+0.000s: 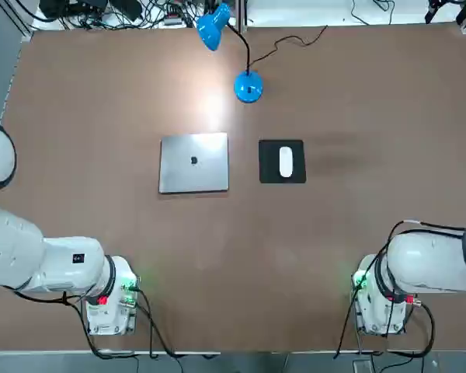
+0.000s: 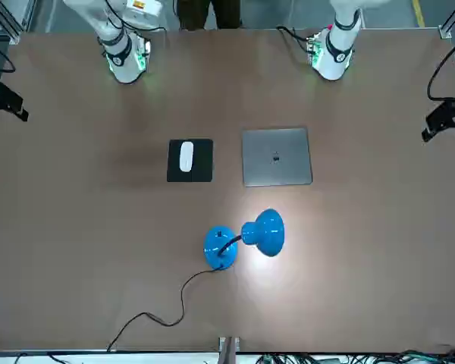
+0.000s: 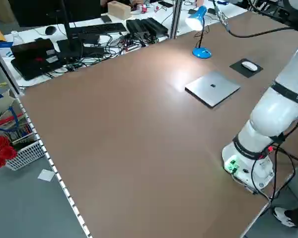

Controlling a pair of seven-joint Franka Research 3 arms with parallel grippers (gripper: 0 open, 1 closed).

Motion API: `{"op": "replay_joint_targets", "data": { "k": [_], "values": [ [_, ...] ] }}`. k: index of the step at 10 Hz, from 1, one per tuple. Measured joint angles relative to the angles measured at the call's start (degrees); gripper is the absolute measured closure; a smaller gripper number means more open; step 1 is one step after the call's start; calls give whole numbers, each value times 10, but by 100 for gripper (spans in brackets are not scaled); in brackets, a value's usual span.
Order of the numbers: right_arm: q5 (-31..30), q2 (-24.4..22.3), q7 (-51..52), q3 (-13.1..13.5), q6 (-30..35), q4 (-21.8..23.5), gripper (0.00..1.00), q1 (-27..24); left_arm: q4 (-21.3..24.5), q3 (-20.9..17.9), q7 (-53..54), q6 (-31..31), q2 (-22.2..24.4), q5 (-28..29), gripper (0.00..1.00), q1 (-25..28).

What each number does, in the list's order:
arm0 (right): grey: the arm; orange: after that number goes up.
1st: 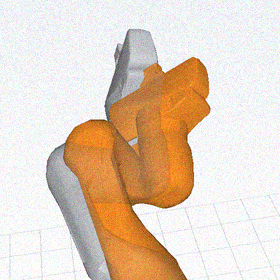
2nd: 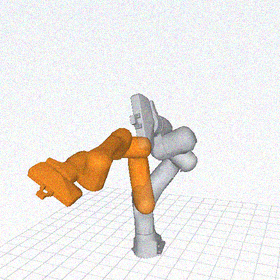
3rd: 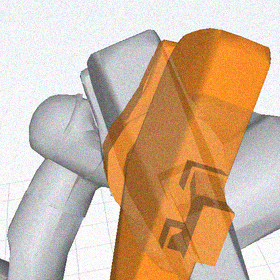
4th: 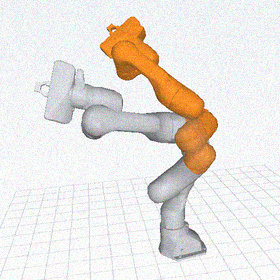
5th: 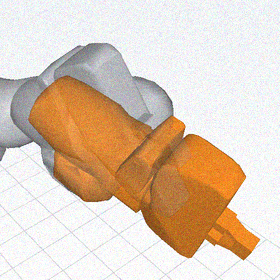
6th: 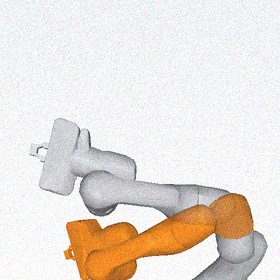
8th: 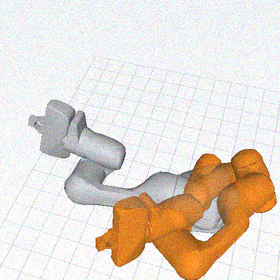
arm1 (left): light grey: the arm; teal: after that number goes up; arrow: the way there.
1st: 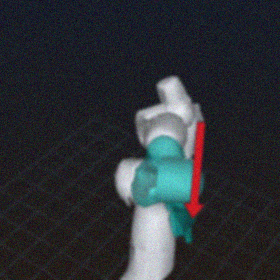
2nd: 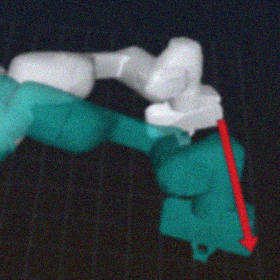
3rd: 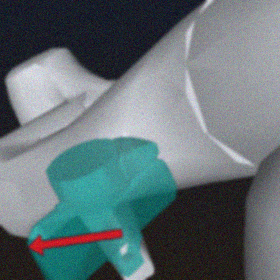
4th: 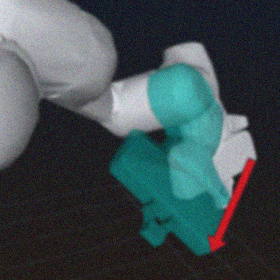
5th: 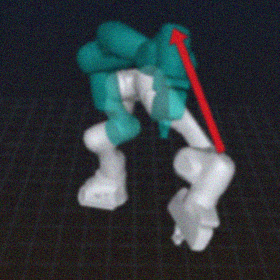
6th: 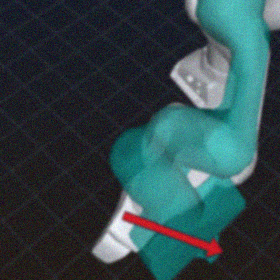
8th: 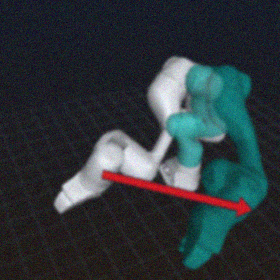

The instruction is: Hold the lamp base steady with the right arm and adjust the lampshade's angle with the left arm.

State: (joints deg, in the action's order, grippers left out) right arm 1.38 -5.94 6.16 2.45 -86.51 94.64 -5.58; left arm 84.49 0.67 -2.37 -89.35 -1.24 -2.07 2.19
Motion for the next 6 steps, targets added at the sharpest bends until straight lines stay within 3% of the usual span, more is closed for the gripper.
{"op": "replay_joint_targets", "data": {
  "k": [4, 6],
  "values": [
    [0, 0, 0, -3, -3, 0, 0, 0, -3, 0, -1, 0, -1, 0, 1, 0],
    [2, 1, 1, -26, -30, 5, 0, 3, -4, 0, -2, 0, -2, 0, 0, -1]
  ]
}}
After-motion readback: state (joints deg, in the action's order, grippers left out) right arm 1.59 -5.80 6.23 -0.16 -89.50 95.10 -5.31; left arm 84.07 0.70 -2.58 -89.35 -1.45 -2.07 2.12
